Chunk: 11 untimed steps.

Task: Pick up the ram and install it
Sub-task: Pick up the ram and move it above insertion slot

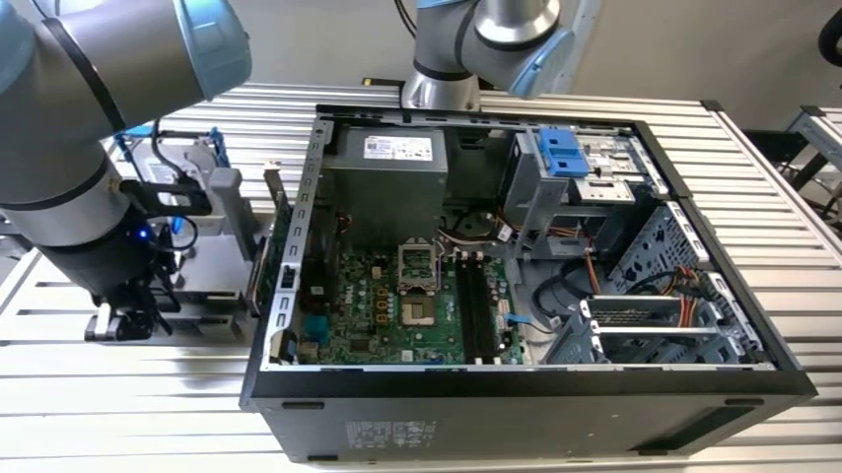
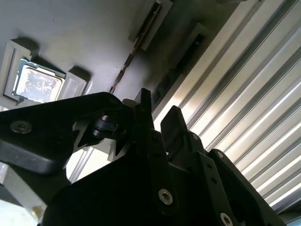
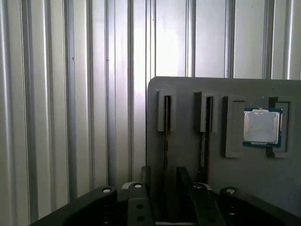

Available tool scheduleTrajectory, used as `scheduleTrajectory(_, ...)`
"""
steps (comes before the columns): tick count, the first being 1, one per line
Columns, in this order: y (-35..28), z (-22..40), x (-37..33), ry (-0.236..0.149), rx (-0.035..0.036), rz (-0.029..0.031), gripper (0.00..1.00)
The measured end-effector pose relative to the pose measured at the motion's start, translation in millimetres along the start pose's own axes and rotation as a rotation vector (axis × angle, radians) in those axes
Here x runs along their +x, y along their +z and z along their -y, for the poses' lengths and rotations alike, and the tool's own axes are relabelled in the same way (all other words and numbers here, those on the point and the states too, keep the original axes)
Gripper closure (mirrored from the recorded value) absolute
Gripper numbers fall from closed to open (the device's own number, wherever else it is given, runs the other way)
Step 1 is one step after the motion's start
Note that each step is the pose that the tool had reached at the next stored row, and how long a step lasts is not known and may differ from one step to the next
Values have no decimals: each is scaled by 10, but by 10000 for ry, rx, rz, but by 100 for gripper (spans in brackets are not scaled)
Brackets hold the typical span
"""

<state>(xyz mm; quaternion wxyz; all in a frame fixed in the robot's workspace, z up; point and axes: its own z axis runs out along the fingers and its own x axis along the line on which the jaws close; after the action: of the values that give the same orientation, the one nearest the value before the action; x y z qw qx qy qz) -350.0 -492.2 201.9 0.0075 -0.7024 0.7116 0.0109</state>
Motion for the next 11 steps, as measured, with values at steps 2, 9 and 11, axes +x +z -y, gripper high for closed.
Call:
scheduleTrajectory(2, 26, -2, 0, 2, -24, -1, 0)
scheduleTrajectory(9, 62, -2, 2, 2, -39, -2, 0)
scheduleTrajectory(11, 63, -1, 2, 2, -37, -1, 0)
